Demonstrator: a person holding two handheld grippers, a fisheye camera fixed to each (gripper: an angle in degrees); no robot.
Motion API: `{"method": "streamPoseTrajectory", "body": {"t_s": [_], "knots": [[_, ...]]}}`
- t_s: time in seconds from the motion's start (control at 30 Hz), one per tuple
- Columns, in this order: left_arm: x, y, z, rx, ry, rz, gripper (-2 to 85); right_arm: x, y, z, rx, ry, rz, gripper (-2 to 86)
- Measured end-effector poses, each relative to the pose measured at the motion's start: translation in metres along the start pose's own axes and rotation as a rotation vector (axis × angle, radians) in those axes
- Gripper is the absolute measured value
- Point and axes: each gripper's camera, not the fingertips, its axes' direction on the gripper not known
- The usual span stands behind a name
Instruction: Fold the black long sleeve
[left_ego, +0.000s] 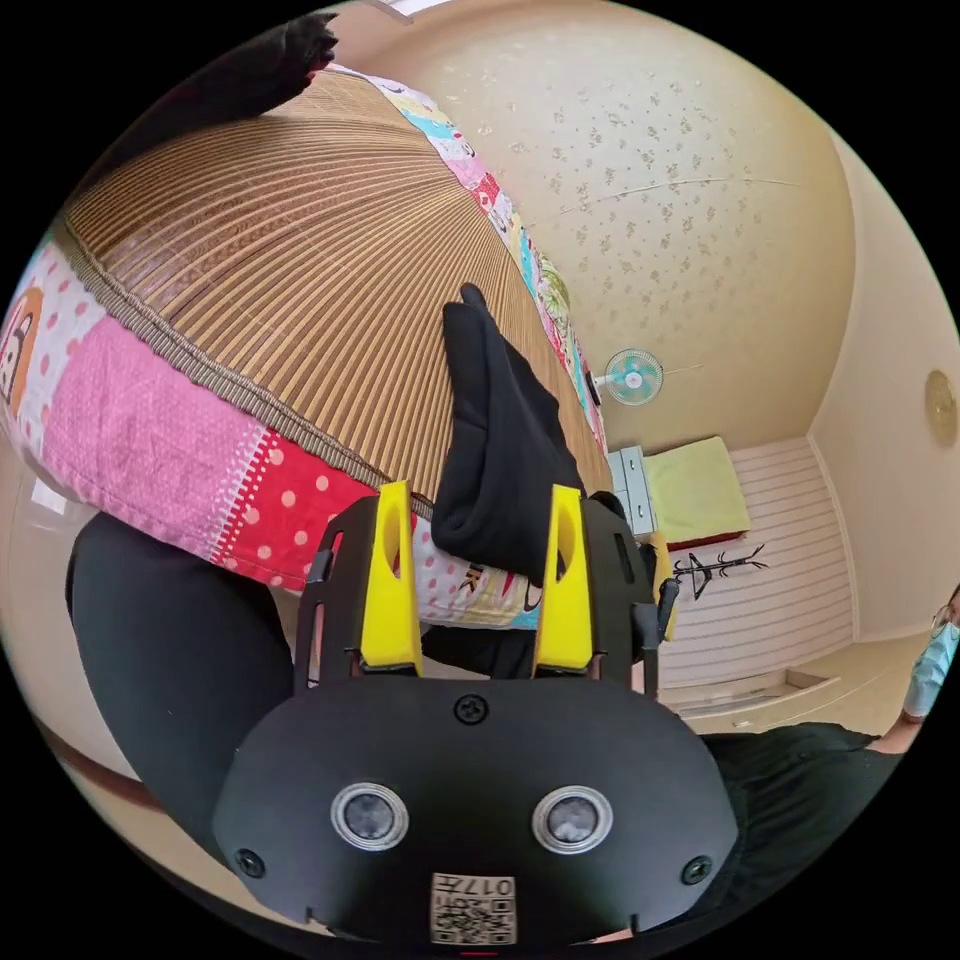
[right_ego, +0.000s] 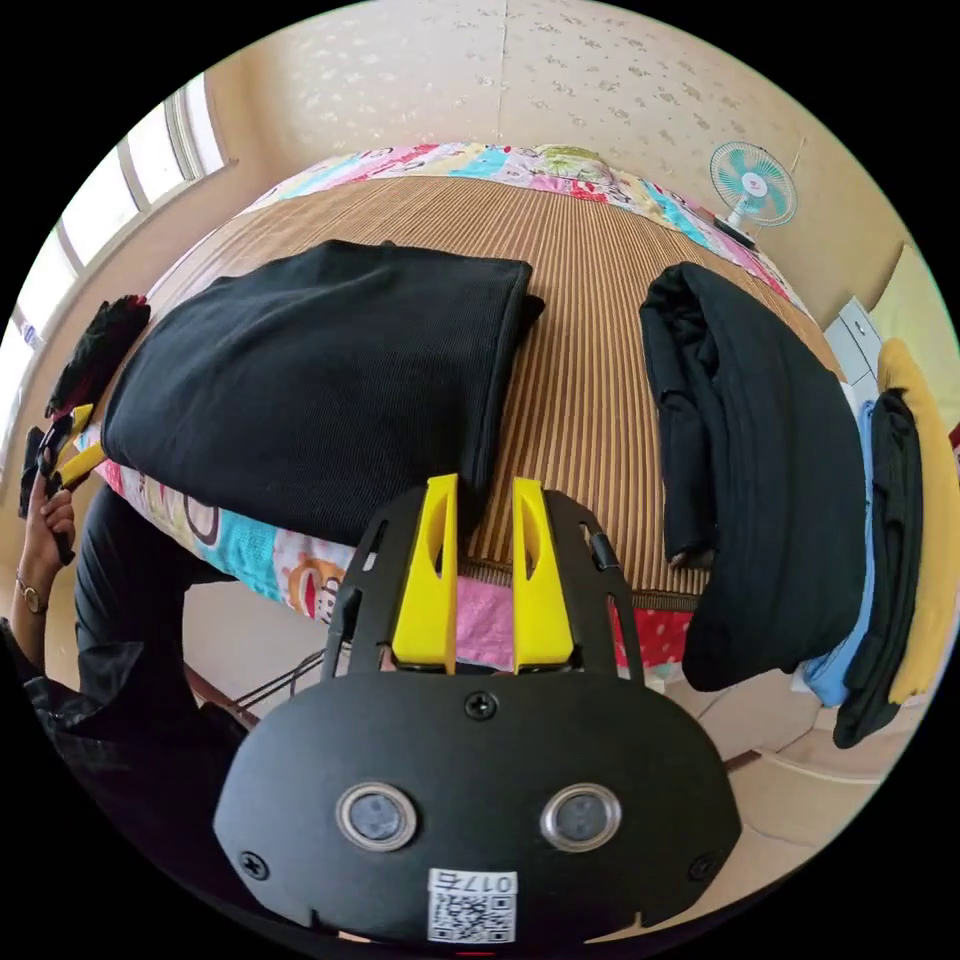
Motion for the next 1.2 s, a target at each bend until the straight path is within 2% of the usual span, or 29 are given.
{"method": "streamPoseTrajectory", "body": {"t_s": [0.17,0.27,0.37,0.57,0.63,0.73,0.83,0.97,1.03,1.07,1.1,1.2], "knots": [[-0.008,-0.023,0.039,-0.224,-0.028,-0.110,12.2,0.008,-0.024,-0.014,-0.001,-0.128,0.198,7.4],[-0.008,-0.030,0.043,-0.241,-0.039,-0.168,10.2,0.009,-0.028,-0.037,0.091,-0.226,0.241,7.2],[0.006,-0.034,0.036,-0.158,0.082,-0.182,5.8,0.010,-0.024,-0.048,0.111,-0.289,0.252,7.1],[0.150,-0.058,0.070,-0.124,0.004,0.263,5.1,0.042,0.003,-0.059,0.113,-0.369,0.309,7.2],[0.212,-0.055,0.122,-0.212,-0.009,0.464,5.1,0.061,0.018,-0.065,0.115,-0.415,0.338,7.2],[0.267,-0.026,0.198,-0.343,-0.020,0.631,5.1,0.086,0.042,-0.078,0.126,-0.417,0.367,7.3],[0.288,0.017,0.263,-0.456,0.012,0.708,5.1,0.109,0.067,-0.091,0.129,-0.411,0.375,7.4],[0.276,0.059,0.318,-0.533,0.091,0.681,6.9,0.139,0.096,-0.092,0.102,-0.402,0.407,7.7],[0.261,0.080,0.329,-0.612,0.258,0.682,6.1,0.162,0.114,-0.090,0.076,-0.436,0.460,8.1],[0.256,0.084,0.329,-0.625,0.276,0.680,5.8,0.167,0.118,-0.090,0.074,-0.449,0.468,8.2],[0.244,0.088,0.322,-0.623,0.251,0.670,6.4,0.177,0.125,-0.091,0.070,-0.474,0.480,8.5],[0.209,0.084,0.277,-0.453,0.089,0.638,11.5,0.198,0.136,-0.095,0.081,-0.563,0.483,9.4]]}}
